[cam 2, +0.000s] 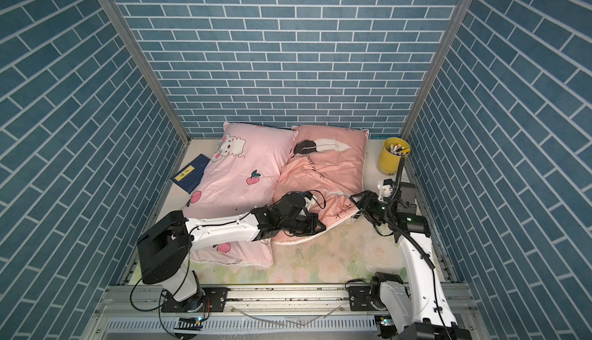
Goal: Zip up pillowcases
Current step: Zip the zipper on the pillowcase.
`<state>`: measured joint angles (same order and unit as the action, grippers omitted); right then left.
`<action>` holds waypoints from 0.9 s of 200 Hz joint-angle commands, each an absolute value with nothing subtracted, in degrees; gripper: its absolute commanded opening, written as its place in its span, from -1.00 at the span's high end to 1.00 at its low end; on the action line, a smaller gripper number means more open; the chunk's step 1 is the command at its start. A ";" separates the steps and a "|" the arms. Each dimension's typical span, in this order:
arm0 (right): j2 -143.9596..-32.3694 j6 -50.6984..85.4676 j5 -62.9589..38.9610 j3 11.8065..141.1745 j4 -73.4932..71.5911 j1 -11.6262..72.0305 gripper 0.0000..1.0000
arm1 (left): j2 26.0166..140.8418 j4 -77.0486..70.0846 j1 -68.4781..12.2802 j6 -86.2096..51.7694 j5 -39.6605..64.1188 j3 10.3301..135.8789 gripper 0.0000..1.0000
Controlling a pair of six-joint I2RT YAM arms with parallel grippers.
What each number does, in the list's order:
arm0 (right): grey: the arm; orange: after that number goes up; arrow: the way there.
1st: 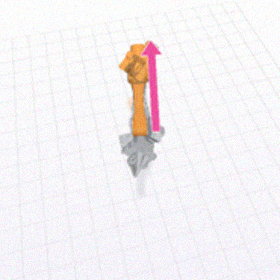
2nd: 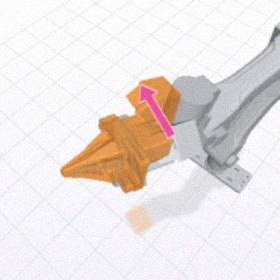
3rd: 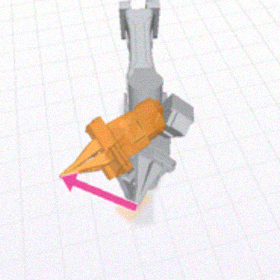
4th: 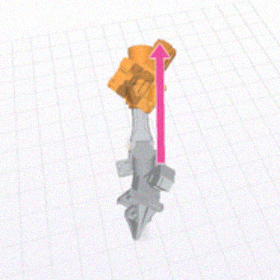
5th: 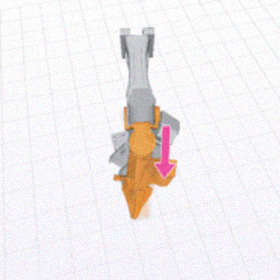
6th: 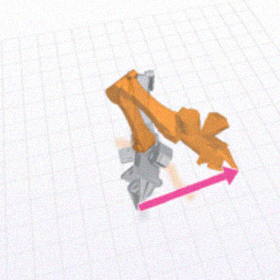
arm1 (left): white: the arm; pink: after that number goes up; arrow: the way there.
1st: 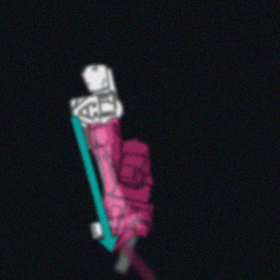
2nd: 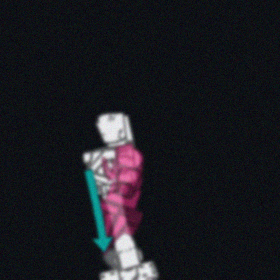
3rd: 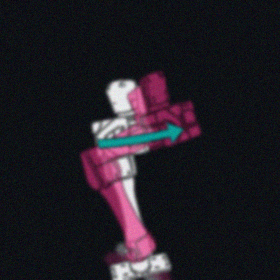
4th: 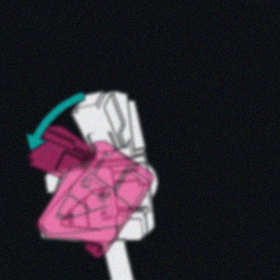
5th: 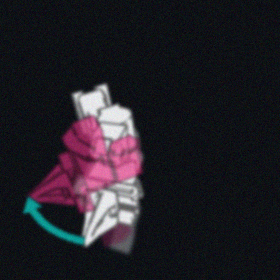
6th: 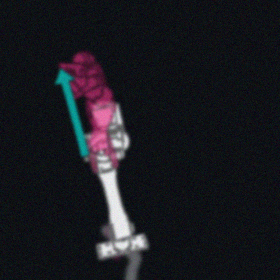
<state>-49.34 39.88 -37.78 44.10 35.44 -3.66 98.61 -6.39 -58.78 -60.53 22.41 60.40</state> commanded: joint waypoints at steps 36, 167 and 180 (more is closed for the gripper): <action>-35.35 35.51 -42.76 42.15 48.25 -3.78 -0.24 | 103.21 -7.08 -55.19 -65.43 24.42 69.99 1.00; -46.52 26.97 -35.09 63.28 54.86 -3.22 -0.25 | 113.78 4.24 -46.85 -58.28 29.01 91.02 1.00; -43.25 35.28 -39.05 51.92 43.53 -0.43 -0.12 | 113.67 4.03 -46.85 -58.50 29.30 90.89 1.00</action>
<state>-47.62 25.52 -30.61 66.67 53.93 -3.51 113.58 2.79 -47.20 -60.49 27.46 89.10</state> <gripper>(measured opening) 0.606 0.044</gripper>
